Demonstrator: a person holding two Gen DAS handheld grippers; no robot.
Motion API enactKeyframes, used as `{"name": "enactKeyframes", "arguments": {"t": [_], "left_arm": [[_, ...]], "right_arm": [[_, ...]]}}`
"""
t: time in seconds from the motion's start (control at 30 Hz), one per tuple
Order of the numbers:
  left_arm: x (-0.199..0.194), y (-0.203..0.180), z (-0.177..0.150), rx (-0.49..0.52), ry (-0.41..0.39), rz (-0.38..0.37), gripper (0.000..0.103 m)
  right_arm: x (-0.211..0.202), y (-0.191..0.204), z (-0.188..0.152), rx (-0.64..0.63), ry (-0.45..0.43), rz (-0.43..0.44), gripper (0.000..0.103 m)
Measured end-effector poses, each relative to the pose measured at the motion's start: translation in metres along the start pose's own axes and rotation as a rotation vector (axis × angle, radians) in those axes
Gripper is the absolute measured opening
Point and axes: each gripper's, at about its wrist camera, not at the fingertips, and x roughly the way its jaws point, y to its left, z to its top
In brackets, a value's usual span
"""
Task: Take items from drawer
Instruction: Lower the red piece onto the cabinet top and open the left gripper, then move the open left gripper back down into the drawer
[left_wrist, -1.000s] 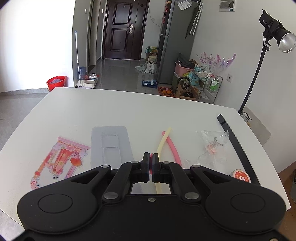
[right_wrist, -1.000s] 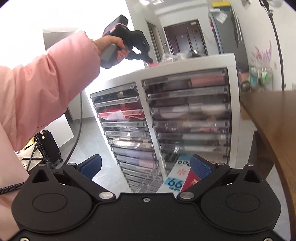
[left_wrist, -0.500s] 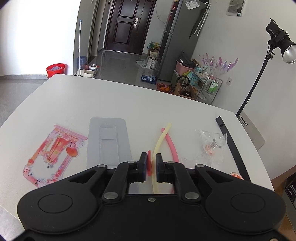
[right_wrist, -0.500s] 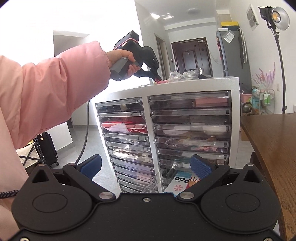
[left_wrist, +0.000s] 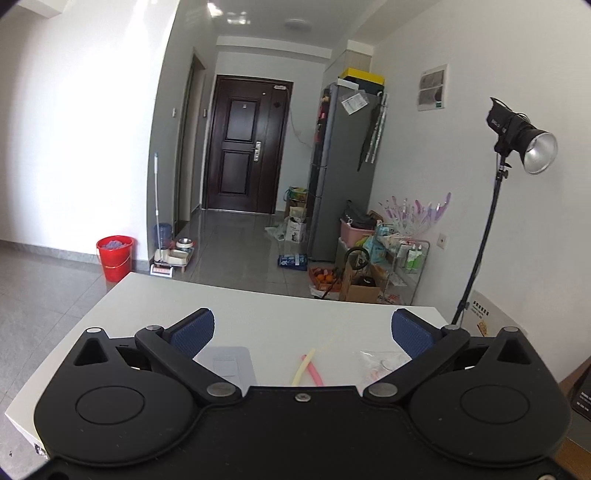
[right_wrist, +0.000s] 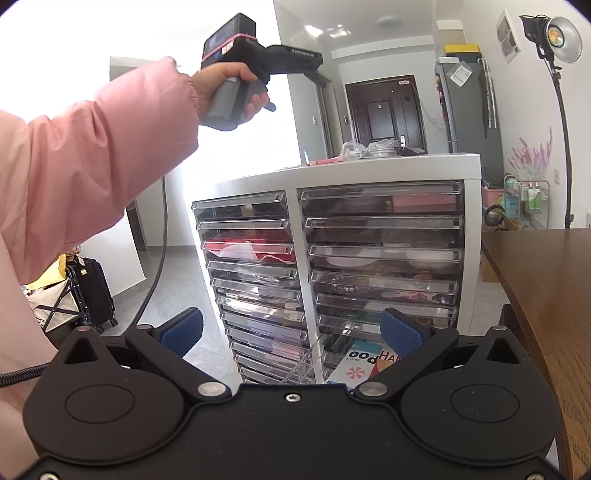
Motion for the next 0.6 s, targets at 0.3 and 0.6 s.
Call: {"name": "enactKeyframes", "arguments": {"t": [0.3,0.6], "left_arm": [[-0.055,-0.033,-0.040,0.220,0.106,-0.116,0.103],[-0.094,-0.049,-0.141,0.494,0.231,-0.169,0.103]], "right_arm": [[-0.001,0.007,-0.002,-0.028,0.006,0.012,0.103],[-0.002,0.015,-0.004,-0.036,0.047,0.039,0.103]]}}
